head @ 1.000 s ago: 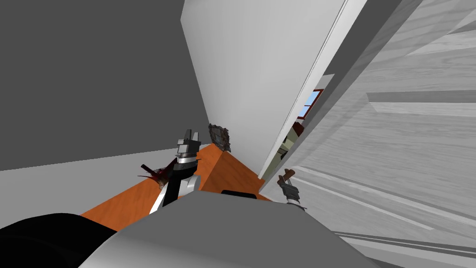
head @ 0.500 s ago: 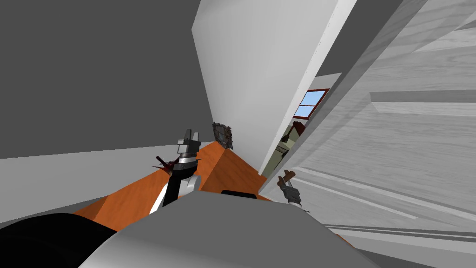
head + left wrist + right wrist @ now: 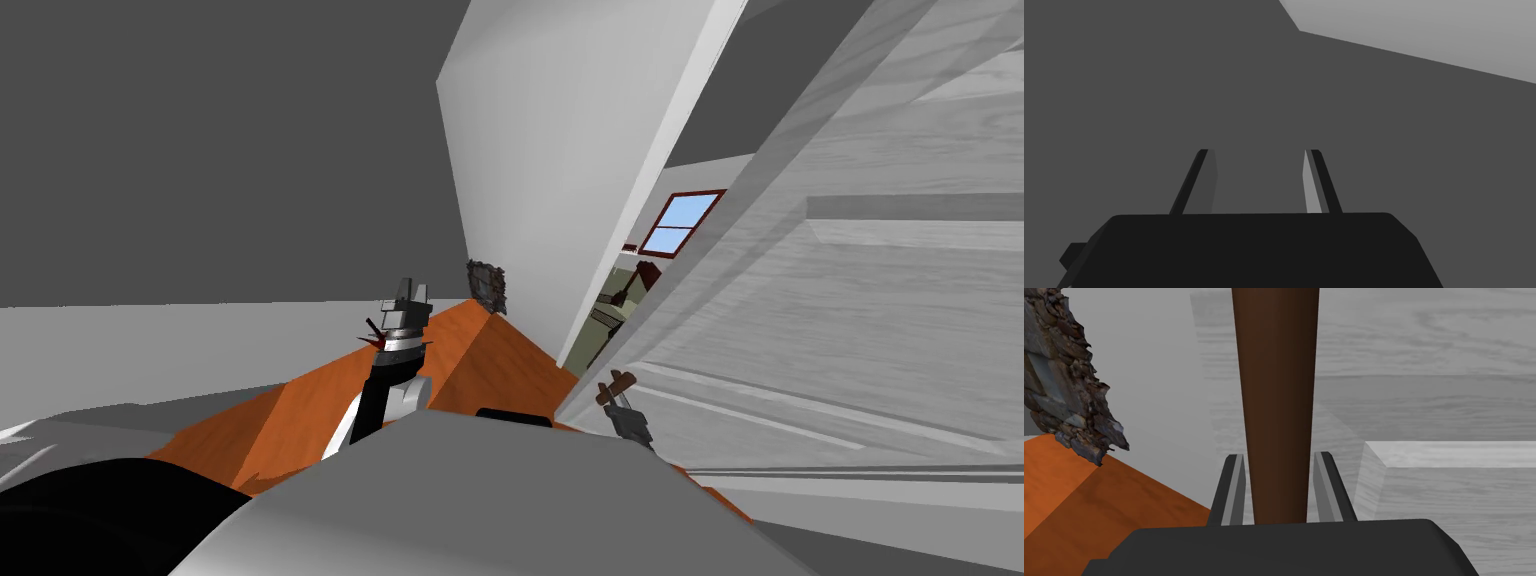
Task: Pull the door open
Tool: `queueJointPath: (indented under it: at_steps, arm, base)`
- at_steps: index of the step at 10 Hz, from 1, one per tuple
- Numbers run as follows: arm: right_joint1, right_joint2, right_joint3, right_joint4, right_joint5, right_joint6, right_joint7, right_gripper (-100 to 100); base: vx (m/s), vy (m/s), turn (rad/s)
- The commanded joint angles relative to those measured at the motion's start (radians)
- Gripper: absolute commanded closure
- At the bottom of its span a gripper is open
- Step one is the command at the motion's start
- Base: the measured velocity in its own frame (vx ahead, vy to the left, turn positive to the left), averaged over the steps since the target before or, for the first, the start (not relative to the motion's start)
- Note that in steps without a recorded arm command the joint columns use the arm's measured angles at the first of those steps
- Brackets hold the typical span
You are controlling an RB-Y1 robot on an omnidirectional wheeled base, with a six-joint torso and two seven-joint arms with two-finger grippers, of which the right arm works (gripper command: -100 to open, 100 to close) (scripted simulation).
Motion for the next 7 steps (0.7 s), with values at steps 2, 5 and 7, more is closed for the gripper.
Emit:
queueJointPath:
  at_steps: [2, 5, 7]
  arm:
    - [0.005, -0.01, 0.019, 0.014, 0.011, -0.02, -0.019, 100]
    - [0.007, -0.025, 0.042, 0.034, 0.024, -0.051, -0.047, 100]
    - [0.009, -0.036, 0.057, 0.048, 0.032, -0.072, -0.065, 100]
  base:
    - [-0.127, -0.018, 0.096]
    - [-0.23, -0.03, 0.141]
    - [-0.249, -0.033, 0.115]
